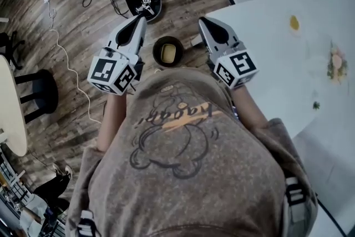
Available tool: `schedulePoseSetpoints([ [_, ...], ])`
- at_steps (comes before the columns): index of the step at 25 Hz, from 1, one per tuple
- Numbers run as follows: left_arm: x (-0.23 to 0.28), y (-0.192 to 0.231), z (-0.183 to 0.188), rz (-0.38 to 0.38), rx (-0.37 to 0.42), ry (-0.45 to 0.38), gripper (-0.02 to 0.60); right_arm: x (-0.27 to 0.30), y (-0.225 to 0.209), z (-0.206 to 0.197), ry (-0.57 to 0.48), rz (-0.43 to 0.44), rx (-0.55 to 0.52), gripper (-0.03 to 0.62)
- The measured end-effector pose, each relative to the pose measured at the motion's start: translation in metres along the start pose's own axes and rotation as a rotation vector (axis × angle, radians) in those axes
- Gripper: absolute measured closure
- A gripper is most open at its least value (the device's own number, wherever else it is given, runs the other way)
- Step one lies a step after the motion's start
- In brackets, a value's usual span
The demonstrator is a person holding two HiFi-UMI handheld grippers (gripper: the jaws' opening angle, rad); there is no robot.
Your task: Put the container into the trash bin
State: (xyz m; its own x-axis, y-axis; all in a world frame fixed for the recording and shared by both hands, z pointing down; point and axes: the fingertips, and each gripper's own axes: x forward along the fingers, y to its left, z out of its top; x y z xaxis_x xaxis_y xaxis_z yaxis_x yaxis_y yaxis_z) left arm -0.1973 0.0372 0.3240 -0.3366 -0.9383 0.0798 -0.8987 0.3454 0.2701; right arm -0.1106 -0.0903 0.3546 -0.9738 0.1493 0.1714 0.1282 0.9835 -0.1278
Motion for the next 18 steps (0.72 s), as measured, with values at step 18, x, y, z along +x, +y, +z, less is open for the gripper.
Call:
schedulePoseSetpoints([
  [18, -0.013, 0.013, -0.025, 0.076, 0.017, -0.019, 0.578, -0.007, -0.009, -0.019, -0.015, -0.069, 0.000, 0.594],
])
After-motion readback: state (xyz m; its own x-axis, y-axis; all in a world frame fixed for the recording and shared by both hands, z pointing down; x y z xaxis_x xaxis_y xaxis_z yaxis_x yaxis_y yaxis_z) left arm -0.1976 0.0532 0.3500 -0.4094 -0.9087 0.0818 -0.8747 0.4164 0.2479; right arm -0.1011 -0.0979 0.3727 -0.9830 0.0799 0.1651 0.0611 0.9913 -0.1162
